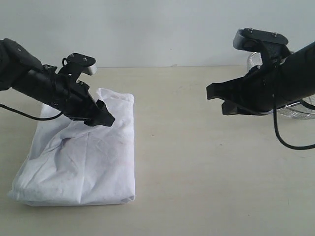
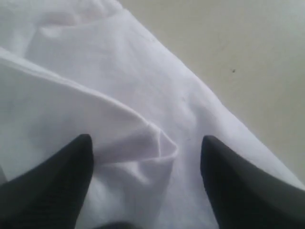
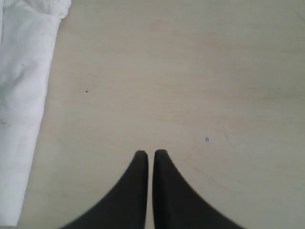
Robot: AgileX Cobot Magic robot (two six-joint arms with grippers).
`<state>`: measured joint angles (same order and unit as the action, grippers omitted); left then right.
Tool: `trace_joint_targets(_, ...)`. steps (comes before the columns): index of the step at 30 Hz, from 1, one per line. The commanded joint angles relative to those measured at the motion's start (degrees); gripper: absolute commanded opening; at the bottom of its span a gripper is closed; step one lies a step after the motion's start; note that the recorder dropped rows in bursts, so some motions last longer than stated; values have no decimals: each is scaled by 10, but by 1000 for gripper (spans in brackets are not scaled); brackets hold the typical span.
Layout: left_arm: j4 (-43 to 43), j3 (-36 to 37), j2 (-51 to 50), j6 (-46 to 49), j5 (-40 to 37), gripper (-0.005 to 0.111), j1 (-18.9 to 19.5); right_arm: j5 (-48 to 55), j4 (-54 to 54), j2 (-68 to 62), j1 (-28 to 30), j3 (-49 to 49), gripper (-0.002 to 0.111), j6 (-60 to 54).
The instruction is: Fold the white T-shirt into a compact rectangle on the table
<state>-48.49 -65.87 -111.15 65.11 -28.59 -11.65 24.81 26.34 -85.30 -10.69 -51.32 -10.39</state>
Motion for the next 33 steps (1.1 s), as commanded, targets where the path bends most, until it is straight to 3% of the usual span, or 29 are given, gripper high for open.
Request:
trace_joint_targets(1,39,-2,-2,-13,21,61,-3,0,-2,7,4,3,0,-7)
trace_joint_targets(7,53,-2,-2,-11,25,49,-3,-7,-2,7,4,3,0,-7)
trace_joint_targets(9,66,-2,-2,-11,20,35,-3,-10,-2,7,4,3,0,-7)
trace_joint_targets(12,66,-2,-2,-3,16,5,-3,-10,-2,7,4,3,0,-7)
trace_joint_targets(19,107,-2,50,-15,23,5,7,-10,-2,7,4,4,0,-7)
trace_joint_targets(33,141,-2,75,-40,33,5,88,-4,-2,7,4,4,0,-7)
